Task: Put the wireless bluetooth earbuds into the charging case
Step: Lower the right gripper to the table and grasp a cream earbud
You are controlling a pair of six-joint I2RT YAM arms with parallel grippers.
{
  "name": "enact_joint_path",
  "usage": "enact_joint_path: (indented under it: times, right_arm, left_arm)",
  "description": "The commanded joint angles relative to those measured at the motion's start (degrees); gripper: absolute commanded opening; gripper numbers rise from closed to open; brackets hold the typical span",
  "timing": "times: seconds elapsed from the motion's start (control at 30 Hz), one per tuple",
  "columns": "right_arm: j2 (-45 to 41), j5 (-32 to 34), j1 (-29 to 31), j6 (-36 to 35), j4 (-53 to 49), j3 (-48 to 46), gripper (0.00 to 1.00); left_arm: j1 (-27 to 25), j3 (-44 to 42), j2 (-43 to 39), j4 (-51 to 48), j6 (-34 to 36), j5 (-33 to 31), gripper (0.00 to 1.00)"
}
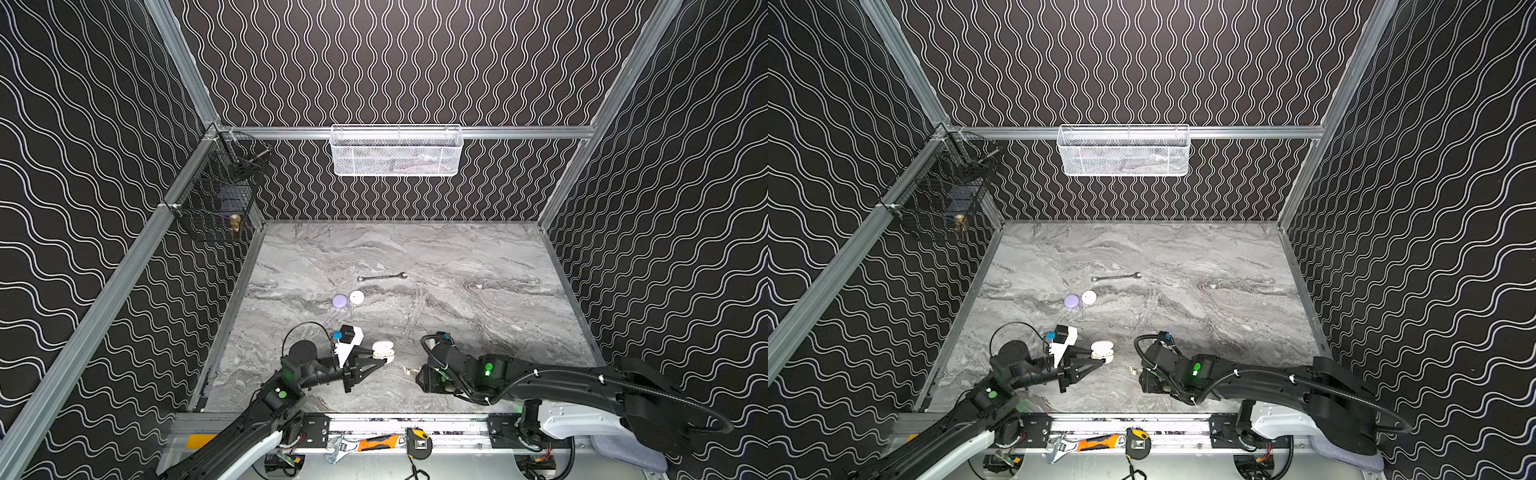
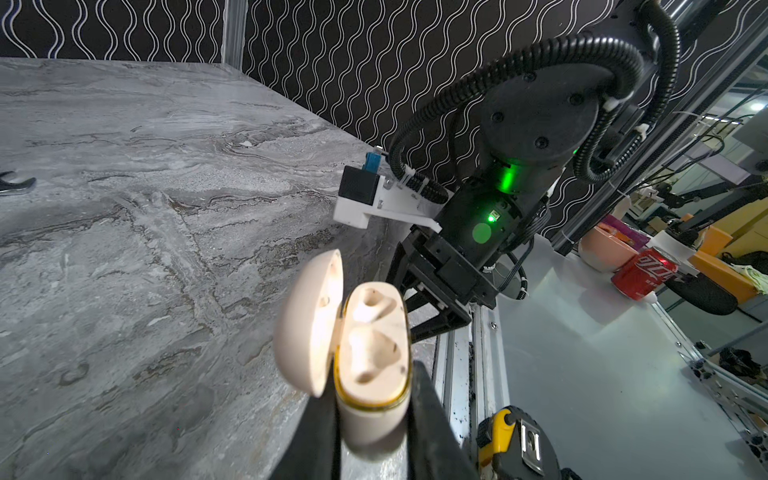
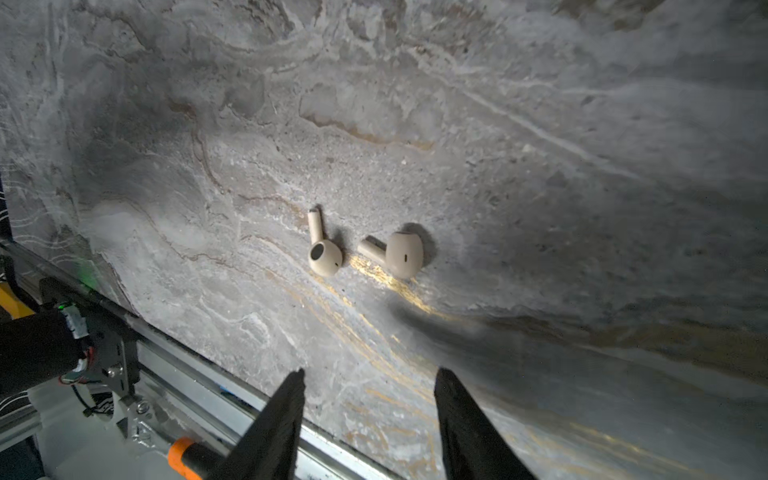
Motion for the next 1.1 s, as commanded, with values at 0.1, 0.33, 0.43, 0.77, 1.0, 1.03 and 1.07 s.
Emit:
enact_joint_path:
  times: [0.1,0.33,0.43,0.77,1.0,1.03,1.07]
  right_arm:
    - [5.4,-3.2,-3.1,-0.5,6.8,0.3,0.51]
    - [11.7,-7.0,-7.5,-3.9,9.7,2.3,0.47]
    - [14.6,-7.5,-8.0,-5.7,8.7,5.4,0.44]
    - [22.9,0.9,-8.4,-12.5,-4.5,17.2,0.41]
    - [24.4,5.3,-7.0,-12.9,-9.3,19.9,0.35]
    - [25.0,6.3,-6.5,-12.7,-10.4,20.5,0.34]
    - [25.6,7.5,-6.1,-12.5,-11.6,21.2,0.34]
  left_arm:
    - [0.0,0.1,-0.2,0.5,1.4,-0.6,0.0]
    - [0.0,0.7,1.4,0.6,2.3,-0.6,0.0]
    - [0.0,1.2,1.6,0.0,2.8,-1.2,0.0]
    - [0.0,4.0,-2.0,-9.1,5.0,-5.8,0.0]
    - [0.0,4.7,-7.8,-16.7,4.4,-13.9,0.0]
    - [0.0,4.6,-8.4,-17.1,4.4,-14.3,0.0]
    - [0.0,4.5,-9.3,-17.6,4.3,-14.7,0.0]
